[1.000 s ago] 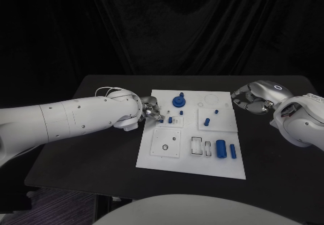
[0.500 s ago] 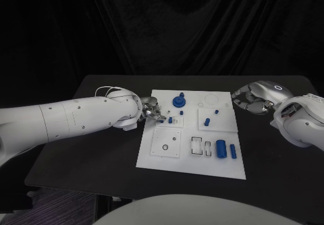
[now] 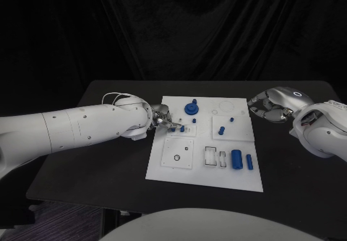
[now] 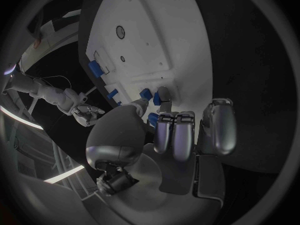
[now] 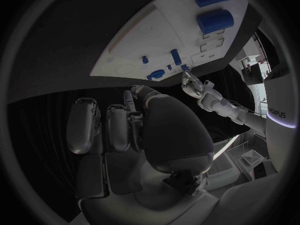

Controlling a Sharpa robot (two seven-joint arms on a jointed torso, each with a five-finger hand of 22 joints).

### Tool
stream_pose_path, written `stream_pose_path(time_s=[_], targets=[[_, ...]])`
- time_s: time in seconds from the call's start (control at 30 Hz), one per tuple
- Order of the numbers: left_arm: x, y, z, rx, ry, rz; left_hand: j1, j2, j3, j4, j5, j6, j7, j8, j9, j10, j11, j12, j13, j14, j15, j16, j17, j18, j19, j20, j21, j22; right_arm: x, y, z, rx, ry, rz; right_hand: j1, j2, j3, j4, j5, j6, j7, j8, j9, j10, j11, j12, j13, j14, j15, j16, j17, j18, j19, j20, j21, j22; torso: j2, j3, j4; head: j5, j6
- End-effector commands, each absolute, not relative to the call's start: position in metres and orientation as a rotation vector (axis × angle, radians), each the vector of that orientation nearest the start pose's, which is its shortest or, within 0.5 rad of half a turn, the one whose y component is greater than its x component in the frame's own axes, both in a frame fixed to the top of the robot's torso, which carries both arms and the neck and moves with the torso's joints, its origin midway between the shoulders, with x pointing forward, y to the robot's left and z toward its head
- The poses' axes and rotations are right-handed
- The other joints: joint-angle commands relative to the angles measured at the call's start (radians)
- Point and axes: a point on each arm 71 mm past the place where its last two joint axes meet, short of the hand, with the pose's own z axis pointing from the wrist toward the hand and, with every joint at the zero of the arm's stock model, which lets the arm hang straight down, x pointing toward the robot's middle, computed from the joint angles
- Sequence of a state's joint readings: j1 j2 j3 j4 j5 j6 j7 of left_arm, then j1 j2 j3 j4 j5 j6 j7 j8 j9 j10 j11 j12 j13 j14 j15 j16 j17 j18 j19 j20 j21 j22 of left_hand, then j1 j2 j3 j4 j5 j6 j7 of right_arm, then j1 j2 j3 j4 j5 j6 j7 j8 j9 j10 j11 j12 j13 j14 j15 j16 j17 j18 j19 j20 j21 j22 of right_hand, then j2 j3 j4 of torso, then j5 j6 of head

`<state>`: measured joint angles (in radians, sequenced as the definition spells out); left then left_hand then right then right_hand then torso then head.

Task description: Assemble the parts on the task board

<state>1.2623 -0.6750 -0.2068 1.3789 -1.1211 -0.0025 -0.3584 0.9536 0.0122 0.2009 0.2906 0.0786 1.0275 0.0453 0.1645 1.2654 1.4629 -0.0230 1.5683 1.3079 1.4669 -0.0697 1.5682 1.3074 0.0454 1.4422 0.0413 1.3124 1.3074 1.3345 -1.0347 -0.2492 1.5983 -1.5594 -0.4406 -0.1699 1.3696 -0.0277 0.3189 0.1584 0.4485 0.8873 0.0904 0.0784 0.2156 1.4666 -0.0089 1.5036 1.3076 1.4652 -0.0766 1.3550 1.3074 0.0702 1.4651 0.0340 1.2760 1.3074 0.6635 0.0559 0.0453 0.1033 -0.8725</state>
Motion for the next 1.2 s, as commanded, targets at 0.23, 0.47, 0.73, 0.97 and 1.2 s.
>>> stream_pose_path(time_s=[0.23, 0.47, 0.73, 0.97, 1.2], targets=[[0.4893, 0.1772, -0.2587, -0.05, 2.261, -0.413, -0.135, 0.051, -0.112, 0.003, -0.025, 0.014, 0.0, 0.016, 0.036, 0.108, 0.002, 0.003, 0.263, 0.104, 0.002, 0.003, 0.263, 0.011, 0.016, 0.003, 0.021, 0.189, 0.4627, -0.2808, -0.1847, -0.183, 1.629, 0.377, -0.01, 0.004, 0.007, 0.0, 0.004, 0.008, 0.001, -0.004, -0.001, 0.035, 0.001, -0.003, 0.196, 0.061, 0.004, -0.007, 0.06, -0.007, 0.007, 0.002, -0.005, 0.179, 0.001, -0.0005, 0.0001, 0.001, 0.0], [0.4902, 0.1768, -0.2575, -0.046, 2.241, -0.445, -0.215, 0.098, -0.196, 0.004, -0.028, 0.007, -0.002, 0.038, 0.07, 0.108, 0.001, 0.003, 0.263, 0.104, 0.0, 0.003, 0.263, 0.011, 0.016, 0.001, 0.02, 0.189, 0.4628, -0.2808, -0.1851, -0.184, 1.632, 0.375, -0.01, 0.004, 0.007, 0.0, 0.004, 0.008, 0.001, -0.004, -0.001, 0.035, 0.001, -0.003, 0.196, 0.061, 0.004, -0.007, 0.06, -0.007, 0.007, 0.002, -0.005, 0.179, 0.001, -0.0006, -0.0004, 0.003, 0.0], [0.4909, 0.1765, -0.2564, -0.048, 2.223, -0.464, -0.21, 0.154, -0.234, 0.003, -0.021, 0.01, -0.004, 0.07, 0.073, 0.108, 0.0, 0.003, 0.263, 0.104, 0.0, 0.003, 0.263, 0.011, 0.016, 0.001, 0.021, 0.19, 0.4627, -0.281, -0.1853, -0.184, 1.635, 0.375, -0.011, 0.004, 0.007, 0.001, 0.004, 0.01, 0.001, -0.004, -0.001, 0.034, 0.001, -0.004, 0.195, 0.061, 0.004, -0.008, 0.06, -0.007, 0.007, 0.002, -0.006, 0.179, 0.0, -0.0001, 0.0001, 0.002, 0.0], [0.4909, 0.1779, -0.2564, -0.049, 2.223, -0.463, -0.195, 0.179, -0.254, 0.003, -0.009, 0.005, -0.006, 0.098, 0.074, 0.108, -0.001, 0.003, 0.263, 0.104, -0.001, 0.003, 0.263, 0.011, 0.016, 0.001, 0.022, 0.19, 0.4626, -0.2813, -0.1854, -0.184, 1.636, 0.374, -0.013, 0.003, 0.007, 0.001, 0.004, 0.012, 0.0, -0.003, 0.0, 0.034, 0.001, -0.004, 0.195, 0.061, 0.003, -0.008, 0.059, -0.007, 0.007, 0.002, -0.006, 0.179, 0.0, -0.0003, -0.0005, 0.001, 0.0], [0.4905, 0.1777, -0.2564, -0.045, 2.225, -0.469, -0.188, 0.191, -0.265, 0.003, -0.005, -0.002, -0.006, 0.11, 0.073, 0.108, -0.001, 0.003, 0.263, 0.104, -0.001, 0.003, 0.263, 0.011, 0.015, 0.001, 0.02, 0.189, 0.4627, -0.281, -0.1855, -0.185, 1.637, 0.374, -0.013, 0.003, 0.007, 0.001, 0.004, 0.012, 0.0, -0.003, 0.0, 0.034, 0.001, -0.004, 0.195, 0.061, 0.003, -0.008, 0.059, -0.007, 0.007, 0.002, -0.006, 0.179, 0.0, -0.0004, -0.0016, 0.003, 0.0]])
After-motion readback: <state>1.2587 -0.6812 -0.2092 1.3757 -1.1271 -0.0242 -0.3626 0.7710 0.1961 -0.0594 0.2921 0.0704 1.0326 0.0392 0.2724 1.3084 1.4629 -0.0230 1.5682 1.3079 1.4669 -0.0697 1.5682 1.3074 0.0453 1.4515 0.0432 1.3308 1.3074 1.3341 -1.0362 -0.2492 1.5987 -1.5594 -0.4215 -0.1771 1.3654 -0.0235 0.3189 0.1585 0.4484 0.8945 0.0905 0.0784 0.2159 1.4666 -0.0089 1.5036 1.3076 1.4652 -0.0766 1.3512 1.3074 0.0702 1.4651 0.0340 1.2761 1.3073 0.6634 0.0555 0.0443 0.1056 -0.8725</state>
